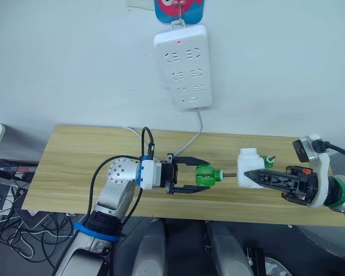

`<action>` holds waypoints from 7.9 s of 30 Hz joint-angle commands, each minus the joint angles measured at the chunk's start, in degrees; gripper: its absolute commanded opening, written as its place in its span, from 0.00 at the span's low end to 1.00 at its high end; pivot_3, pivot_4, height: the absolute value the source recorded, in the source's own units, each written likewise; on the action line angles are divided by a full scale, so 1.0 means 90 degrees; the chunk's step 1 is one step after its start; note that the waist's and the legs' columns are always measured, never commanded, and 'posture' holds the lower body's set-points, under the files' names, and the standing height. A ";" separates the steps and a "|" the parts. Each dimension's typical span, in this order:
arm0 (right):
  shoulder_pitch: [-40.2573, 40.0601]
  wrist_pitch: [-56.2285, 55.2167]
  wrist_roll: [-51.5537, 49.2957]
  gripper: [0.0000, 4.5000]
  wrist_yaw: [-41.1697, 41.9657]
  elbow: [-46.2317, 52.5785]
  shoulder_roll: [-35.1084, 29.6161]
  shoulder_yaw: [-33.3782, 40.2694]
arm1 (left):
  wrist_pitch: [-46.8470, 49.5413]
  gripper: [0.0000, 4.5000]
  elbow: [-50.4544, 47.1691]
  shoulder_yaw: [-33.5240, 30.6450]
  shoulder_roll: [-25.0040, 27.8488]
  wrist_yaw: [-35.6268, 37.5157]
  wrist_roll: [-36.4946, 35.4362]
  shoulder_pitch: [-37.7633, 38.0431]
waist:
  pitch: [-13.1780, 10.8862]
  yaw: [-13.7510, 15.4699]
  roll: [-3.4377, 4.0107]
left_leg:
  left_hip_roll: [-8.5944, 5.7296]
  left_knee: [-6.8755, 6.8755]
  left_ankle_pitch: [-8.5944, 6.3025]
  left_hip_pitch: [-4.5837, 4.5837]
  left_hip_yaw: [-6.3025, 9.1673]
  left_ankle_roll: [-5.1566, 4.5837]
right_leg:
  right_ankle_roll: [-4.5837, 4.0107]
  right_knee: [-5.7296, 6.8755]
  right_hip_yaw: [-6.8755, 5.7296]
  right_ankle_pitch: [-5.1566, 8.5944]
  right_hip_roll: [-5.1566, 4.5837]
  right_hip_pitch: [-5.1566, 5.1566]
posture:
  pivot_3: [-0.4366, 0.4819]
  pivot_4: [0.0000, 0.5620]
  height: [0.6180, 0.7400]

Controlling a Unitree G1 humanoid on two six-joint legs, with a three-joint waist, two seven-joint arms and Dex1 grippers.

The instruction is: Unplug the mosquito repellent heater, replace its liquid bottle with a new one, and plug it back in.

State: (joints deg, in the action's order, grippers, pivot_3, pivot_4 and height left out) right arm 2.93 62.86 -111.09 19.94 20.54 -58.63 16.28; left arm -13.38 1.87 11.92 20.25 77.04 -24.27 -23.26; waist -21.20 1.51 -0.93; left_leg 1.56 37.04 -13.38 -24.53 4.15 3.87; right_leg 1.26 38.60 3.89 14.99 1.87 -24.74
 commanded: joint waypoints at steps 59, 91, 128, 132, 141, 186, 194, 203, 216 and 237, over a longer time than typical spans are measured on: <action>0.0662 -0.0527 -0.0212 0.66 -0.1027 0.0586 0.0392 -0.0994 | -0.0492 0.50 0.0388 0.0195 -0.0380 0.0146 0.0227 -0.0336 | 0.0002 -0.0002 0.0000 | 0.0002 0.0015 0.0003 0.0005 0.0005 -0.0001 | -0.0002 0.0029 -0.0007 -0.0001 -0.0003 0.0000 | 0.65 0.61 1.00; 0.0795 -0.0953 -0.0212 0.66 -0.2253 0.0901 0.0530 -0.1501 | -0.0649 0.50 0.0440 0.0253 -0.0388 0.0027 0.0396 -0.0245 | 0.0012 -0.0002 -0.0003 | 0.0007 0.0024 0.0004 0.0004 0.0011 0.0000 | -0.0003 0.0039 -0.0015 -0.0002 -0.0005 0.0001 | 0.65 0.60 1.00; -0.0505 -0.1828 -0.0212 0.99 -0.1440 0.2012 0.0154 -0.1775 | -0.0222 0.50 0.0528 0.0185 -0.0390 -0.0344 0.0408 -0.0400 | 0.0012 -0.0004 -0.0003 | 0.0007 0.0065 0.0004 -0.0013 0.0034 -0.0002 | -0.0002 0.0047 -0.0013 -0.0002 -0.0006 0.0006 | 0.64 0.63 1.00; -0.0815 -0.1838 -0.0212 0.99 -0.0785 0.2168 -0.0494 -0.1484 | -0.0239 0.50 0.0543 0.0191 -0.0395 -0.0333 0.0412 -0.0403 | 0.0012 -0.0003 -0.0003 | 0.0007 0.0085 0.0004 -0.0019 0.0037 -0.0003 | 0.0004 0.0048 -0.0013 -0.0006 -0.0006 0.0007 | 0.64 0.63 1.00; -0.2271 -0.0782 -0.0212 0.73 0.0567 0.1216 -0.1953 0.1070 | -0.0288 0.50 0.0555 0.0157 -0.0369 -0.0284 0.0387 -0.0394 | 0.0013 0.0015 -0.0006 | 0.0008 0.0094 0.0003 -0.0020 0.0043 -0.0003 | 0.0009 0.0042 -0.0017 -0.0009 -0.0011 0.0022 | 0.64 0.61 1.00; -0.0298 -0.1721 -0.0212 0.00 -0.1104 0.1974 -0.0267 -0.0994 | -0.0262 0.50 0.0512 0.0220 -0.0347 -0.0224 0.0495 -0.0349 | 0.0016 -0.0003 -0.0006 | 0.0005 0.0096 0.0003 -0.0021 0.0043 -0.0004 | 0.0011 0.0043 -0.0016 -0.0011 -0.0006 0.0017 | 0.63 0.62 1.00; 0.0777 -0.1624 -0.0212 0.00 -0.1253 0.1488 -0.0263 -0.1236 | -0.0332 0.50 0.0576 0.0244 -0.0340 -0.0126 0.0538 -0.0344 | 0.0016 -0.0006 -0.0006 | 0.0004 0.0096 0.0003 -0.0021 0.0043 -0.0004 | 0.0010 0.0042 -0.0016 -0.0011 -0.0006 0.0017 | 0.62 0.63 1.00; 0.1819 -0.0944 -0.0212 0.00 -0.1580 0.0717 -0.0347 -0.1474 | -0.0362 0.50 0.0587 0.0279 -0.0316 -0.0078 0.0528 -0.0332 | 0.0015 -0.0006 -0.0006 | 0.0008 0.0096 0.0003 -0.0022 0.0041 -0.0005 | 0.0009 0.0043 -0.0014 -0.0012 -0.0010 0.0016 | 0.62 0.63 1.00; 0.2270 -0.0418 -0.0176 0.00 -0.2155 0.0020 -0.0363 -0.1751 | -0.0159 0.50 0.0318 0.0261 -0.0278 0.0028 0.0297 -0.0183 | 0.0015 -0.0004 -0.0006 | 0.0010 0.0095 0.0003 -0.0023 0.0042 -0.0006 | 0.0007 0.0042 -0.0015 -0.0012 -0.0010 0.0015 | 0.63 0.62 1.00; 0.0182 -0.0884 -0.0212 0.00 -0.2108 0.1421 -0.0250 -0.1160 | 0.0200 0.50 0.0371 0.0200 -0.0295 -0.0359 0.0421 -0.0257 | 0.0016 -0.0004 -0.0006 | 0.0007 0.0095 0.0003 -0.0025 0.0041 -0.0006 | 0.0010 0.0043 -0.0015 -0.0011 -0.0007 0.0011 | 0.63 0.61 1.00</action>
State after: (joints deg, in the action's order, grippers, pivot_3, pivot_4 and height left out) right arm 4.79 55.65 -109.26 -1.69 27.48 -60.87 4.94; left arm -11.68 4.95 13.84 18.06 76.16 -22.09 -24.97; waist -21.06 1.47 -0.99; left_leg 1.62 37.90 -13.36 -24.76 4.53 3.82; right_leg 1.35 38.98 3.76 14.90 1.80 -24.64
